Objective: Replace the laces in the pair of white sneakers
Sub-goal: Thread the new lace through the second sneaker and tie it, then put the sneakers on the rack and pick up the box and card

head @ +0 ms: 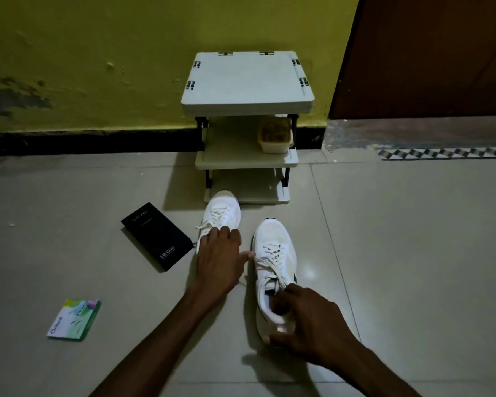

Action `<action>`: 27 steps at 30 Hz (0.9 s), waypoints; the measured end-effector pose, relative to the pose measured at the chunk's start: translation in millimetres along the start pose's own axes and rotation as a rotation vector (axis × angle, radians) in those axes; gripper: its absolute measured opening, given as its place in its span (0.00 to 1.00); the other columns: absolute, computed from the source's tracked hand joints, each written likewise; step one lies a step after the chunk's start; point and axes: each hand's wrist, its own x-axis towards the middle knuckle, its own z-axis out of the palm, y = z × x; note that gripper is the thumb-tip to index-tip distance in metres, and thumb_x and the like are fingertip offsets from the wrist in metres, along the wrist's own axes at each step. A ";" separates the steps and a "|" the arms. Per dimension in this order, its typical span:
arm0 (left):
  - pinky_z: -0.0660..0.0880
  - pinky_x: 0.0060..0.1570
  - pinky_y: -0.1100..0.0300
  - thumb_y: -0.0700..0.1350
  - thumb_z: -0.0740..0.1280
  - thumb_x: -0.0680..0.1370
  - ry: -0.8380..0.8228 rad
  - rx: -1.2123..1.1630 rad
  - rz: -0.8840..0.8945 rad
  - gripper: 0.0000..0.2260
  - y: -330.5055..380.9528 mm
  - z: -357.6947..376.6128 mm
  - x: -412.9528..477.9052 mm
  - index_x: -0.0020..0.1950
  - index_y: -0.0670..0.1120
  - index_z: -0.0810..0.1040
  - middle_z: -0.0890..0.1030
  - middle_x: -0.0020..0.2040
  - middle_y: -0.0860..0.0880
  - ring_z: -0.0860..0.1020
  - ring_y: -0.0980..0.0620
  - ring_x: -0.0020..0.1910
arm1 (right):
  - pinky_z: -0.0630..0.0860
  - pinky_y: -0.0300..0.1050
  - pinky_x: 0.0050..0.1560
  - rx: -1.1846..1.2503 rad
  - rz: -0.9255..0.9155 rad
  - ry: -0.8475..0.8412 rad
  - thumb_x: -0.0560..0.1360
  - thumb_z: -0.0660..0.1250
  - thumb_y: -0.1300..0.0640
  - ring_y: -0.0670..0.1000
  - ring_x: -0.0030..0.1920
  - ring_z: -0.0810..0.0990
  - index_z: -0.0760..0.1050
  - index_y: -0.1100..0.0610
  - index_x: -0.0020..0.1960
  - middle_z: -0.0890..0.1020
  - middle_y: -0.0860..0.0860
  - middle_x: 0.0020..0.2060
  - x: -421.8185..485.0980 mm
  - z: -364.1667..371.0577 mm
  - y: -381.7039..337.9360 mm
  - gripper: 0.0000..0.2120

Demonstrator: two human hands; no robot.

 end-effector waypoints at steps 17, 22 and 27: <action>0.64 0.62 0.58 0.51 0.67 0.77 0.029 -0.042 -0.092 0.24 -29.3 8.4 -26.7 0.70 0.50 0.63 0.66 0.67 0.49 0.67 0.49 0.66 | 0.69 0.42 0.44 -0.135 -0.013 0.240 0.76 0.67 0.48 0.51 0.55 0.74 0.71 0.46 0.65 0.74 0.45 0.63 60.3 -4.8 -10.2 0.18; 0.59 0.70 0.58 0.50 0.67 0.77 -0.058 -0.069 -0.051 0.31 -39.0 23.2 -30.7 0.76 0.49 0.58 0.63 0.75 0.48 0.63 0.49 0.73 | 0.73 0.46 0.44 -0.103 0.015 0.284 0.77 0.64 0.55 0.52 0.53 0.76 0.72 0.47 0.64 0.75 0.44 0.61 63.0 7.4 -8.0 0.15; 0.62 0.67 0.61 0.49 0.64 0.76 -0.103 -0.361 -0.149 0.28 -35.5 31.6 -33.6 0.75 0.44 0.64 0.70 0.70 0.44 0.68 0.47 0.69 | 0.74 0.45 0.47 -0.116 0.003 0.219 0.76 0.66 0.49 0.53 0.55 0.77 0.66 0.48 0.69 0.71 0.46 0.66 74.3 6.0 -8.5 0.23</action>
